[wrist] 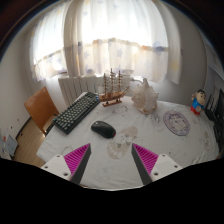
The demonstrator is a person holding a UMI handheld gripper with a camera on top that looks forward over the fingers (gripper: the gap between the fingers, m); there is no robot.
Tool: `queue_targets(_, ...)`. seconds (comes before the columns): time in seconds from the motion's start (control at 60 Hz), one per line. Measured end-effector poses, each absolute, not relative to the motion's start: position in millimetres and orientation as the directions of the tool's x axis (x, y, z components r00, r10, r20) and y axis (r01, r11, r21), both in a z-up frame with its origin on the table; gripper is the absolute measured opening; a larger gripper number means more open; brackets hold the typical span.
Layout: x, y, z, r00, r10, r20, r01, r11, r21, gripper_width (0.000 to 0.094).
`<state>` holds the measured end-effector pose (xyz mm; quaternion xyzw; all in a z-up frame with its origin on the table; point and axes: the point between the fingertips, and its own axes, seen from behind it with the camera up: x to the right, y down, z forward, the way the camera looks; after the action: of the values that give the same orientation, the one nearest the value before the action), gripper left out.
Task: Arrange mouse
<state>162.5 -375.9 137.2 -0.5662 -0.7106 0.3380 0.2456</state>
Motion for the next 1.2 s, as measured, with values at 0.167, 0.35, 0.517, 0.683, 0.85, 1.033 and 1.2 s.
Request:
queue_targets(0.167,116.6,-411.6,92.7,-0.207,0.978,-0.034,0.624,0.105,-0.774,0.0851)
queue_targets(0.35,60.5,-431.1,32.8,-0.211,0.977,-0.004,0.631,0.133,-0.765,0.0849)
queue_targets(0.517,15.9,-436.0,-1.3,-0.209,0.978,0.015,0.638,0.148,-0.756,0.0864)
queue_targets(0.683,-27.1,-438.3,-1.0,-0.213,0.977,0.021,0.607,0.149,-0.780,0.0857)
queue_targets(0.85,-60.0,-429.1,-6.5,-0.190,0.981,0.040,0.609,0.149,-0.779,0.0863)
queue_targets(1.033,-61.7,-442.7,-7.6,-0.239,0.971,0.013,0.604,0.160,-0.780,0.0514)
queue_targets(1.2,-61.1,-435.5,23.2,-0.243,0.970,0.011,0.584,0.155,-0.797,0.0460)
